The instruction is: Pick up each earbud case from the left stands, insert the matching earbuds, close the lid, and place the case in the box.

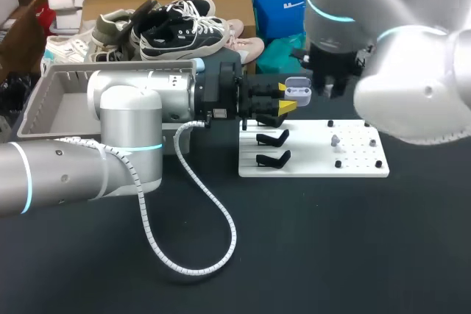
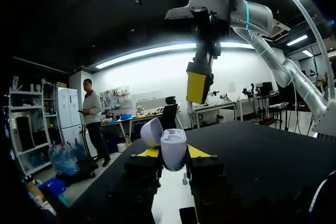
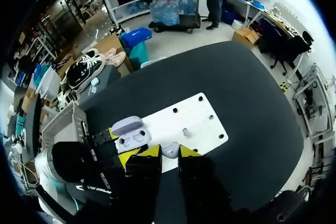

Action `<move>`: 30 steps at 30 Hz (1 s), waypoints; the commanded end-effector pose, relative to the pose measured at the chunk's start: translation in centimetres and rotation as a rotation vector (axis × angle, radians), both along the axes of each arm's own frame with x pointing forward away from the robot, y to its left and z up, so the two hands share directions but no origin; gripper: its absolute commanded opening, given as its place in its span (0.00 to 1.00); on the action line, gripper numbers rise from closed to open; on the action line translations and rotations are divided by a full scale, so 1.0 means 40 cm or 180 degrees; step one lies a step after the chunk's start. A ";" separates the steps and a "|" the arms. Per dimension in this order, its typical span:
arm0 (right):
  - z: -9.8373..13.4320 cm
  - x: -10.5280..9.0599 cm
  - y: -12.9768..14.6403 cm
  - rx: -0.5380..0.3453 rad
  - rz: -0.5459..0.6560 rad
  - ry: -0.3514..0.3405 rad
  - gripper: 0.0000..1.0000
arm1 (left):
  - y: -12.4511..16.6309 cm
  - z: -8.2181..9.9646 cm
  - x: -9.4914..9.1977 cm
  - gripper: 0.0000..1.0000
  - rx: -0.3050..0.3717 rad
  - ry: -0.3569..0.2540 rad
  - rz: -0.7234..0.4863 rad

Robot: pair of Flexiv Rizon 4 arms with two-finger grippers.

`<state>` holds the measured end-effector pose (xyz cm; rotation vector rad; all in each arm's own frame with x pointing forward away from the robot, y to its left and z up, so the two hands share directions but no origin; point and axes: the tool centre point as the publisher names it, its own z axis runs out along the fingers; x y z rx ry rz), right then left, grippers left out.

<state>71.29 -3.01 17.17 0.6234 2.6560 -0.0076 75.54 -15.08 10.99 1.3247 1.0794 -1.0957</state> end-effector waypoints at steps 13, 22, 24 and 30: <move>-0.009 0.041 0.067 -0.0022 -0.0065 0.0090 0.00 | 0.001 -0.001 0.000 0.00 -0.0005 -0.0002 0.0000; -0.006 0.056 0.081 -0.0016 -0.0041 0.0068 0.00 | 0.001 -0.001 0.000 0.00 -0.0005 -0.0002 0.0000; -0.007 0.057 0.084 -0.0019 -0.0031 0.0070 0.00 | 0.001 -0.001 0.000 0.00 -0.0005 -0.0002 0.0000; -0.019 0.060 0.089 -0.0010 -0.0019 0.0095 0.00 | 0.001 -0.001 0.000 0.00 -0.0005 -0.0002 0.0000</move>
